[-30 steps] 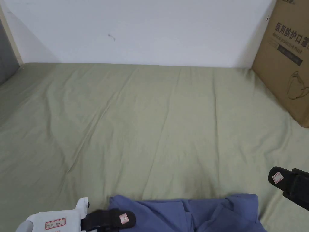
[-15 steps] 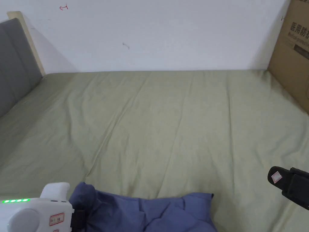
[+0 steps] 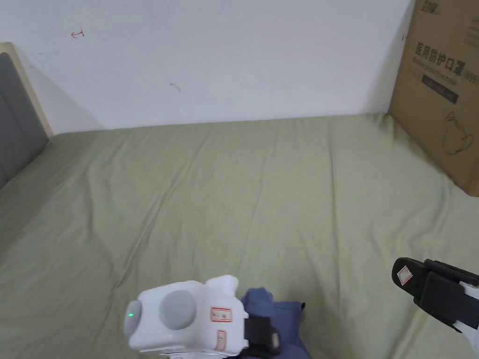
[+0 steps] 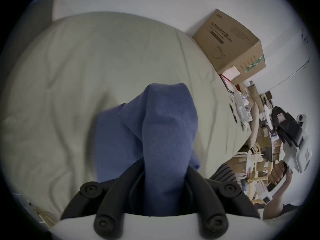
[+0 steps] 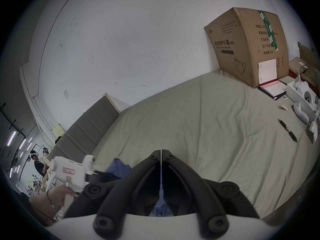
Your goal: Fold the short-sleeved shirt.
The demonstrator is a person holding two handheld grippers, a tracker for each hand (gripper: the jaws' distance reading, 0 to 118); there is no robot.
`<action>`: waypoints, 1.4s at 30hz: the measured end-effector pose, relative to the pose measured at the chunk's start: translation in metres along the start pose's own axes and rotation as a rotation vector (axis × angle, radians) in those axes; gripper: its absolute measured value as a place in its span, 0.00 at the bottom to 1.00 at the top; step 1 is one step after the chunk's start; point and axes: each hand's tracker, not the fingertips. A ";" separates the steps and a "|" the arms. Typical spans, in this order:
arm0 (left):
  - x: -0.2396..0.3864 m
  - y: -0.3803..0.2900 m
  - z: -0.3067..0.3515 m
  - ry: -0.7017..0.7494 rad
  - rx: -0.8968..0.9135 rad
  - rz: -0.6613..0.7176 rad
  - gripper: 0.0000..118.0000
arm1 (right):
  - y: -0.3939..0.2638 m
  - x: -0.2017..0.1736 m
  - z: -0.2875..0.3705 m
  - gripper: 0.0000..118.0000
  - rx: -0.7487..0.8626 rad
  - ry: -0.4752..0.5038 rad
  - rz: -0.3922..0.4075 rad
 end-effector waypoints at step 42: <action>0.080 -0.044 0.122 0.110 0.936 -0.403 0.02 | 0.035 0.008 0.029 0.01 0.241 -0.018 0.005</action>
